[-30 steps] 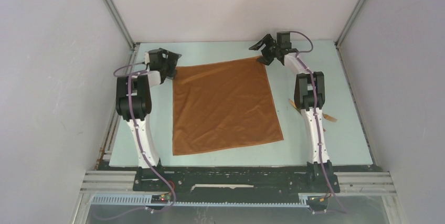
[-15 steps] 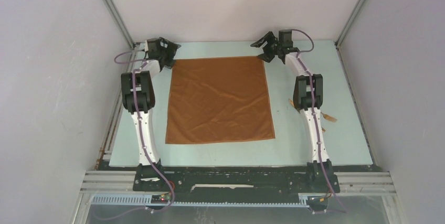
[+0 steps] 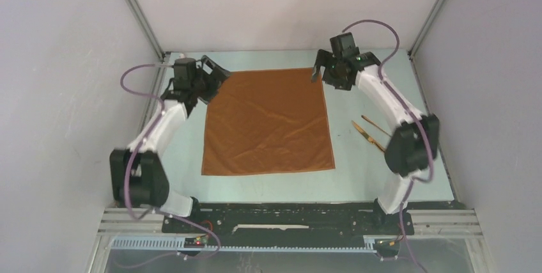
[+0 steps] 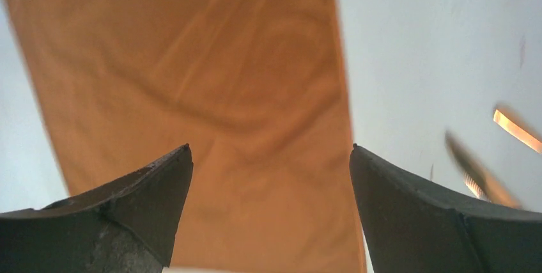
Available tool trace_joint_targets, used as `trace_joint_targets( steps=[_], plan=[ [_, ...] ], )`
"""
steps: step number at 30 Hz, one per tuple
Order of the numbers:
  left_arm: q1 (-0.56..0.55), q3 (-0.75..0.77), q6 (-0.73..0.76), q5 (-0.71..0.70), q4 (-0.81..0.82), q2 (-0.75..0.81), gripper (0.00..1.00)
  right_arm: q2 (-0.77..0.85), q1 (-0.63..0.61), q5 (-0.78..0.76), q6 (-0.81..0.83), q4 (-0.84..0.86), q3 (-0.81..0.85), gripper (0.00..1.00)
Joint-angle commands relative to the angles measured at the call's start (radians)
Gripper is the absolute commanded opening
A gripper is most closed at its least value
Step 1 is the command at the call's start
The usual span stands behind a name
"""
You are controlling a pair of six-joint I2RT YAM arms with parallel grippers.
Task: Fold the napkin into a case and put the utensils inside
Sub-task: Smooth out the napkin at the center of the board, then pick up the flattened napkin from the center of the board.
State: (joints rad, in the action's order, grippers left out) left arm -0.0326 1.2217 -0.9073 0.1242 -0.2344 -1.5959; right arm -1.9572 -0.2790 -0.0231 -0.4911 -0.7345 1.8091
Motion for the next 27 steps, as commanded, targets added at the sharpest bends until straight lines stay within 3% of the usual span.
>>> trace_joint_targets(
  steps=[1, 3, 4, 9, 11, 16, 20, 23, 27],
  plan=[
    [-0.109, -0.246, -0.016, 0.003, -0.033, 0.256, 1.0, 0.28, -0.072, -0.041, 0.027, -0.2, -0.284, 1.0],
    [-0.156, -0.304, 0.015, 0.02, -0.072, 0.358, 1.0, 0.407, -0.031, 0.214, 0.003, -0.168, -0.493, 1.0],
    [-0.179, -0.318, 0.04, 0.023, -0.106, 0.407, 1.0, 0.46, -0.016, 0.247, -0.012, -0.157, -0.572, 1.0],
    [-0.283, -0.362, 0.191, 0.031, -0.259, 0.625, 0.99, 0.64, -0.017, 0.196, -0.009, -0.128, -0.784, 1.0],
    [-0.314, -0.409, 0.218, 0.02, -0.275, 0.705, 0.99, 0.6, -0.015, 0.251, -0.006, -0.158, -0.795, 1.0],
    [-0.322, -0.432, 0.259, 0.03, -0.335, 0.812, 0.99, 0.516, -0.068, 0.201, -0.059, -0.179, -0.817, 0.96],
    [-0.322, -0.416, 0.28, 0.066, -0.341, 0.837, 0.99, 0.49, -0.079, 0.232, -0.13, -0.141, -0.846, 0.81],
    [-0.322, -0.38, 0.332, 0.056, -0.385, 0.834, 0.99, 0.436, -0.078, 0.238, -0.166, -0.143, -0.851, 0.64],
    [-0.322, -0.348, 0.38, 0.027, -0.428, 0.84, 0.99, 0.37, -0.098, 0.223, -0.214, -0.137, -0.855, 0.6]
  ],
)
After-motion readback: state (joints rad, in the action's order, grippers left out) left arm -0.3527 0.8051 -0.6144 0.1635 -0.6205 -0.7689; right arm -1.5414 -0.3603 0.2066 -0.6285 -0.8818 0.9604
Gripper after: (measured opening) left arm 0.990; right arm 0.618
